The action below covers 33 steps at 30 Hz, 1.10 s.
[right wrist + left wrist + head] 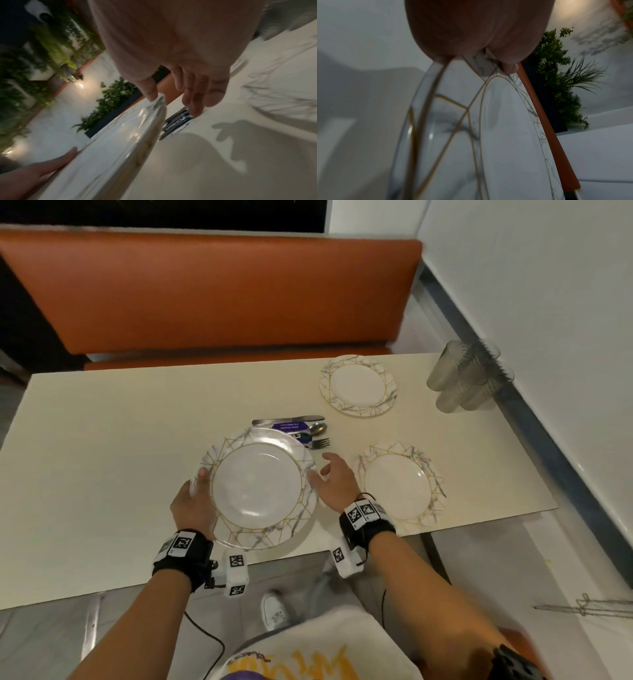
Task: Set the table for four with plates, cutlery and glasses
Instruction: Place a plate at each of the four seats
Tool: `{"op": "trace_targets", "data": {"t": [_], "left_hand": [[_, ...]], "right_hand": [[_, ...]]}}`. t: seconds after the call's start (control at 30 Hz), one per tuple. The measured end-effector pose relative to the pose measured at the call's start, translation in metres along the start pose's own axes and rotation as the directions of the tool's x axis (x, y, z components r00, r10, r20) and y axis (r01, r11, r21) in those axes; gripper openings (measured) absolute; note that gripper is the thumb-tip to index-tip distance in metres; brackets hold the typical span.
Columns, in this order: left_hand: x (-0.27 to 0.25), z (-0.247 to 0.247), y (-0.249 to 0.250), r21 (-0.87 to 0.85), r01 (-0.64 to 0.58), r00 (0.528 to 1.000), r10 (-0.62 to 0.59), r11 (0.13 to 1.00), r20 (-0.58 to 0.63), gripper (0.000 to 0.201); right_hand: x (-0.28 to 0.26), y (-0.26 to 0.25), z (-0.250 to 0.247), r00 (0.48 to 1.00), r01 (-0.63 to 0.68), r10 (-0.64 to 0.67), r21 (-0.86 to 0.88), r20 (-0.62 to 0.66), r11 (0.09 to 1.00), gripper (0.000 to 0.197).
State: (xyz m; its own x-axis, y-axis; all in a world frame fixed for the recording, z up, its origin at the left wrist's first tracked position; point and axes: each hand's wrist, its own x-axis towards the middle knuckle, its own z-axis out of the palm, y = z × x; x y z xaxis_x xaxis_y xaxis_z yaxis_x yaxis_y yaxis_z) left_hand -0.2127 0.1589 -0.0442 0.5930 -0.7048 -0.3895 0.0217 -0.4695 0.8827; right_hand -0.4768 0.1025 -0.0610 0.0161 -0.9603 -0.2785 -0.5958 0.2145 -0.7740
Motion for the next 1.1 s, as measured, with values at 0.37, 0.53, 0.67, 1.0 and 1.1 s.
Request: {"op": "trace_targets", "data": {"t": [0.37,0.53,0.67,1.0,1.1], "left_hand": [[0.025,-0.046,0.011,-0.115,0.099,0.978,-0.118,0.988,-0.170,0.052],[0.065,-0.065,0.012,-0.147,0.146,0.948,-0.180,0.978,-0.261,0.046],[0.088,-0.074,0.023,-0.091,0.154,0.920,-0.176,0.984,-0.349,0.055],[0.123,-0.074,0.029,-0.076,0.192,0.898,-0.206,0.979,-0.389,0.047],[0.128,-0.071,0.034,-0.081,0.191,0.895,-0.207,0.978,-0.395,0.045]], "right_hand": [[0.067,-0.071,0.051,0.993,0.061,-0.045,-0.154,0.107,0.986,0.024],[0.137,-0.108,0.058,0.998,0.024,-0.018,-0.093,0.068,0.995,0.025],[0.198,-0.132,0.059,0.997,-0.076,0.076,0.041,0.015,0.996,0.024],[0.291,-0.134,0.104,0.942,-0.332,0.336,0.117,-0.015,0.936,0.025],[0.298,-0.131,0.118,0.929,-0.368,0.369,0.093,0.009,0.925,0.023]]}}
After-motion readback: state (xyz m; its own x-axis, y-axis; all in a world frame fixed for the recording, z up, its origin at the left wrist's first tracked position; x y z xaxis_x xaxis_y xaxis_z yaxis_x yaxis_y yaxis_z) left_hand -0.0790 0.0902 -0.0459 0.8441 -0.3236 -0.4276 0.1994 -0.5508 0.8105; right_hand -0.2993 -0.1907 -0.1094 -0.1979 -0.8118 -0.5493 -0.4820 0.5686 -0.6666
